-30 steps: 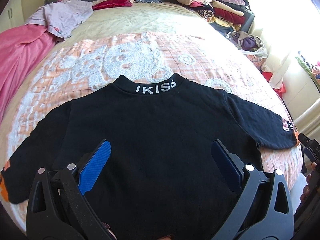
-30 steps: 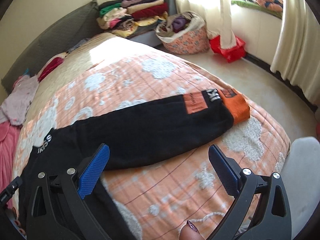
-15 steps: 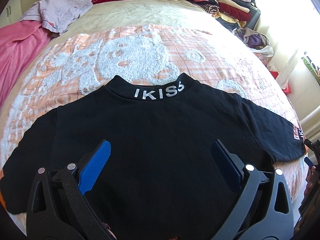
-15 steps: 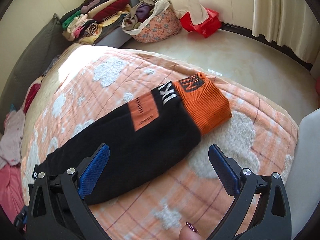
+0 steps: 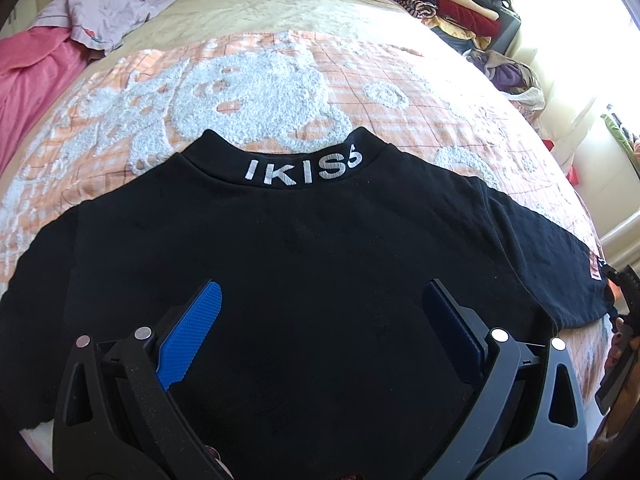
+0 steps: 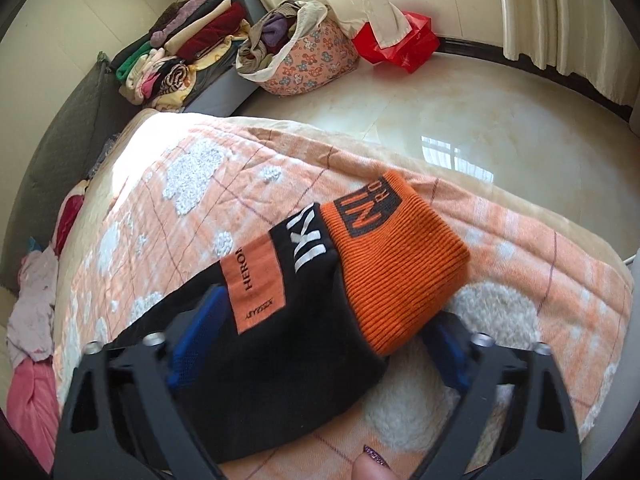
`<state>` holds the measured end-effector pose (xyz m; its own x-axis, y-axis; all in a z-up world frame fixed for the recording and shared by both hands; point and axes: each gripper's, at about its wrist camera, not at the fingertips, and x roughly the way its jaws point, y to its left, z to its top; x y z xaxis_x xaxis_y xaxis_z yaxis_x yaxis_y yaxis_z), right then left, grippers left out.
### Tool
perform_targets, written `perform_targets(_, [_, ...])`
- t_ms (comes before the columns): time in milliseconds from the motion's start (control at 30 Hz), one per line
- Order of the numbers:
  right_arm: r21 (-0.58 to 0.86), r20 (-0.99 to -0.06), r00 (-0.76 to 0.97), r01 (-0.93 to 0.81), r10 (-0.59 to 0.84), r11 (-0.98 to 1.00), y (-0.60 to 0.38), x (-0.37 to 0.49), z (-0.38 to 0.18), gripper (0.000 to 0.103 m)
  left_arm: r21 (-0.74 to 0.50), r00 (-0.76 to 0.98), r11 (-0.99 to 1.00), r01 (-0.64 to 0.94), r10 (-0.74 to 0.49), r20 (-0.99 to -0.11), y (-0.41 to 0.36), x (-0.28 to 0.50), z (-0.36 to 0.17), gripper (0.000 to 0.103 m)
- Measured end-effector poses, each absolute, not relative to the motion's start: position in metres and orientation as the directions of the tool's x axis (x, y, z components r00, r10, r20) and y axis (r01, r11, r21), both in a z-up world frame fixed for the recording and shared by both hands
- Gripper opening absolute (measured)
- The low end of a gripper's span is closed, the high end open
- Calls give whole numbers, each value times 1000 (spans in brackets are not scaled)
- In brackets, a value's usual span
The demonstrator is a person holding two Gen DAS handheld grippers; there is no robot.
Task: Fold small clothes
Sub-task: 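Grasp the orange sleeve cuff with the right tool and lift it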
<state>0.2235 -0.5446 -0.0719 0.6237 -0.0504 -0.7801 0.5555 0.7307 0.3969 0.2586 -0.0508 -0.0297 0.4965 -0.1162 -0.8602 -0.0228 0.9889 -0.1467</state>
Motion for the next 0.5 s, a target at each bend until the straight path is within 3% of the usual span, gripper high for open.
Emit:
perform_targets(67, [396,-769,638,534,-48,747,-544,224,-70,43,-159,496,987,-20,-128,-859,-51,257,-31,95])
perform_targets(200, [414,-730,684,463,-19,784,-533,221,-59,19,-188,514,982,7,-165,-842,-52,249,-27,95])
perform_targets(500, [465,-613,783,251,105,849,-479,213,1,15,-220,540,975,18,-195,-819,-45,237,-7,95])
